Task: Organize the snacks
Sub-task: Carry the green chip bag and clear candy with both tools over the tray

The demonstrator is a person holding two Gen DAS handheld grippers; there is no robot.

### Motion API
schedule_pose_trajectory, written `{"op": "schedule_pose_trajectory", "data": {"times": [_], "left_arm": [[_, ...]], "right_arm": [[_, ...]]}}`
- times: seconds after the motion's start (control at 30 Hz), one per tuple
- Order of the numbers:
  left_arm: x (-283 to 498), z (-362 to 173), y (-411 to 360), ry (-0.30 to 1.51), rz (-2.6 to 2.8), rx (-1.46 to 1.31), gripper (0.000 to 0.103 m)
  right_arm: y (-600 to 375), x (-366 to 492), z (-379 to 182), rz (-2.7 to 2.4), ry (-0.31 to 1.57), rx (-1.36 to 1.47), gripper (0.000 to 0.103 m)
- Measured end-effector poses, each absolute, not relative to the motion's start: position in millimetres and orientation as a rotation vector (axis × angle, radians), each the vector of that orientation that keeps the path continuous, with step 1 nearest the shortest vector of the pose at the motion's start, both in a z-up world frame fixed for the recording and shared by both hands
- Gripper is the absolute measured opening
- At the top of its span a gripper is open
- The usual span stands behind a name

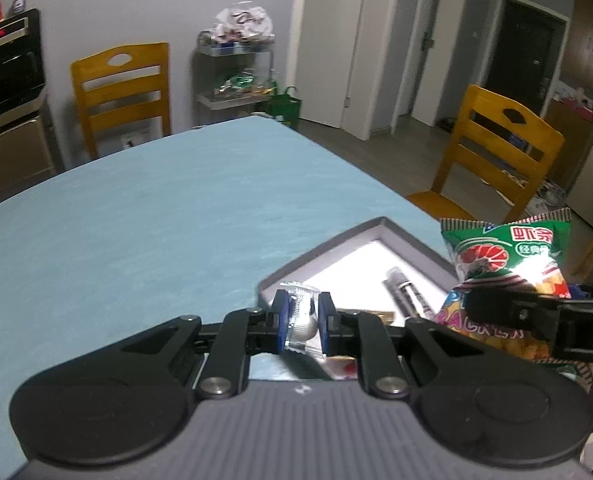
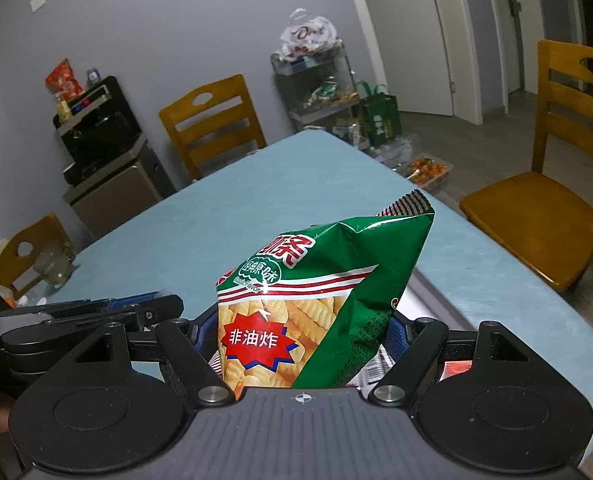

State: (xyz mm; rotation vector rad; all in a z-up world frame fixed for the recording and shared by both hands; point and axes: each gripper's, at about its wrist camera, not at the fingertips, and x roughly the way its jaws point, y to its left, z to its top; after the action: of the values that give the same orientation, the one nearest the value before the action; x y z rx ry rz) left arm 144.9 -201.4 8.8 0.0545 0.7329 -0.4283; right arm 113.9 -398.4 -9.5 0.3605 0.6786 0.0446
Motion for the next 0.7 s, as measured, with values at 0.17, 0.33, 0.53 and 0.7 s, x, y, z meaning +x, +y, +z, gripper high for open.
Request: {"op": "schedule_pose_trajectory", "data": {"times": [0.17,0.33,0.53,0.7], "left_arm": [[151,8,-223,0.731,-0.47,0.069,0.01],[157,6,-240,0.732,-0.498,0.081,0.011],[162,3,-251,0.738,-0.521,0.098,0.011],[165,-1,-255,0.743,-0.532,0.11,0.011]], "right_arm": [[-409,109,-12,0.013,0.681,0.352,0.076],[-413,106,-16,-0.014,0.687,0.328,0.076],[-413,108,-18,-0.03,0.69,0.292,0.076],[-410,109,-21,-0.032,0.697,0.254,0.076]]}}
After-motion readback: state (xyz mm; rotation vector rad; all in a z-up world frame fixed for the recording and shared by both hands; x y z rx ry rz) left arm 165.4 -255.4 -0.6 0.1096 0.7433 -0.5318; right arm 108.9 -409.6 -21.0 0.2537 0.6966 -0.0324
